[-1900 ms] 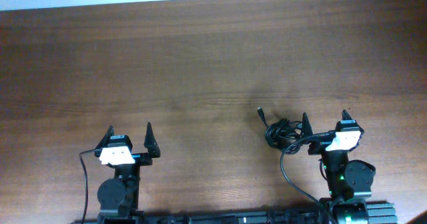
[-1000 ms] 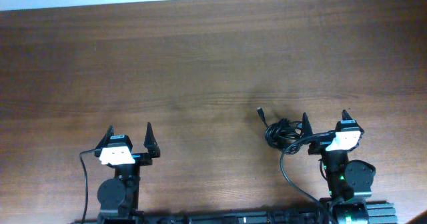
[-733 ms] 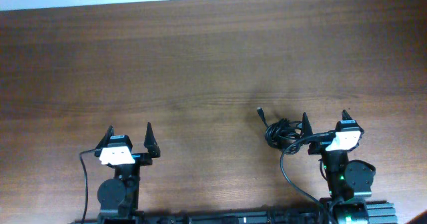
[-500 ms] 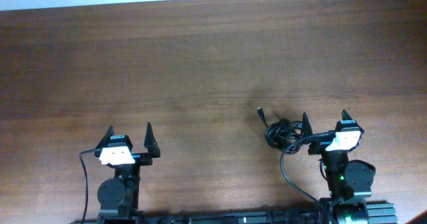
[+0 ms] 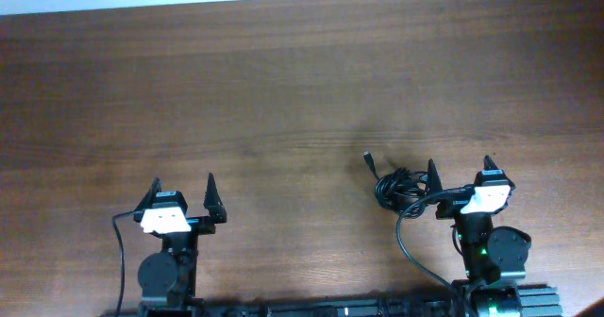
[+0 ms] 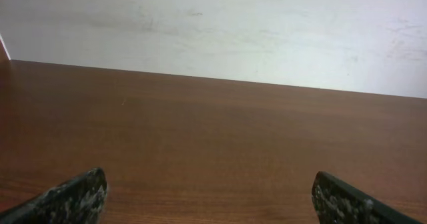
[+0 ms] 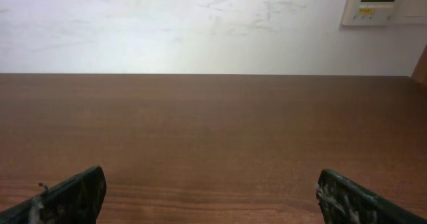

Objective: Untangle cables

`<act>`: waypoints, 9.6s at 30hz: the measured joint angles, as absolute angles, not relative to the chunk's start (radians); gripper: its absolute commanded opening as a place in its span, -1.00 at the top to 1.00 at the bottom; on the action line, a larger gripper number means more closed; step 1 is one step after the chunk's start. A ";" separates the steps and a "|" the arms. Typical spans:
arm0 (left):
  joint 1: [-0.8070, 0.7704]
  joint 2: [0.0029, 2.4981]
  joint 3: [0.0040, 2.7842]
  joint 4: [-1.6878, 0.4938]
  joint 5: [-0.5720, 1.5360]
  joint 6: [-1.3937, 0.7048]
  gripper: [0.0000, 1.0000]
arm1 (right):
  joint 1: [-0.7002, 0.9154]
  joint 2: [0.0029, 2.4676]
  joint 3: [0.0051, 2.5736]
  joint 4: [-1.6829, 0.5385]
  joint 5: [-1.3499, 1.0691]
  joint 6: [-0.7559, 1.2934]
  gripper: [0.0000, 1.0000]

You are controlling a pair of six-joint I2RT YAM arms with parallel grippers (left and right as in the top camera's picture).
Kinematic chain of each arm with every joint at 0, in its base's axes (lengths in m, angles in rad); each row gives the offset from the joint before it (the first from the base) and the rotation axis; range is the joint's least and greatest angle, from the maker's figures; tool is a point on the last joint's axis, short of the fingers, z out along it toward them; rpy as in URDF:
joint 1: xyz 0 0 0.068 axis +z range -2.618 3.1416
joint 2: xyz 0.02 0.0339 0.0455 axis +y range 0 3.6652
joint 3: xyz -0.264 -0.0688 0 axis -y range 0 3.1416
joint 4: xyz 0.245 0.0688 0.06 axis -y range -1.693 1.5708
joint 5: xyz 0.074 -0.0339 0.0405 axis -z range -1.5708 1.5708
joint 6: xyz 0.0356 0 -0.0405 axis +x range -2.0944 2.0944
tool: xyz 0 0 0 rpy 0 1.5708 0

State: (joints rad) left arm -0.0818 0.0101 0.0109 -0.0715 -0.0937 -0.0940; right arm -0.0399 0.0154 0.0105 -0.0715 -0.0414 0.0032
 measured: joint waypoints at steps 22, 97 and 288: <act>-0.082 0.010 0.011 -0.072 -0.094 -0.094 -0.97 | -0.040 0.015 0.010 -0.072 -0.041 0.003 -0.97; -0.082 0.624 0.616 -0.458 0.162 0.068 -0.97 | -0.040 0.014 0.010 -0.072 -0.041 0.003 -0.97; -0.762 1.809 1.067 -0.167 0.569 0.262 -0.97 | -0.043 1.273 1.135 -0.962 -0.184 0.917 -0.97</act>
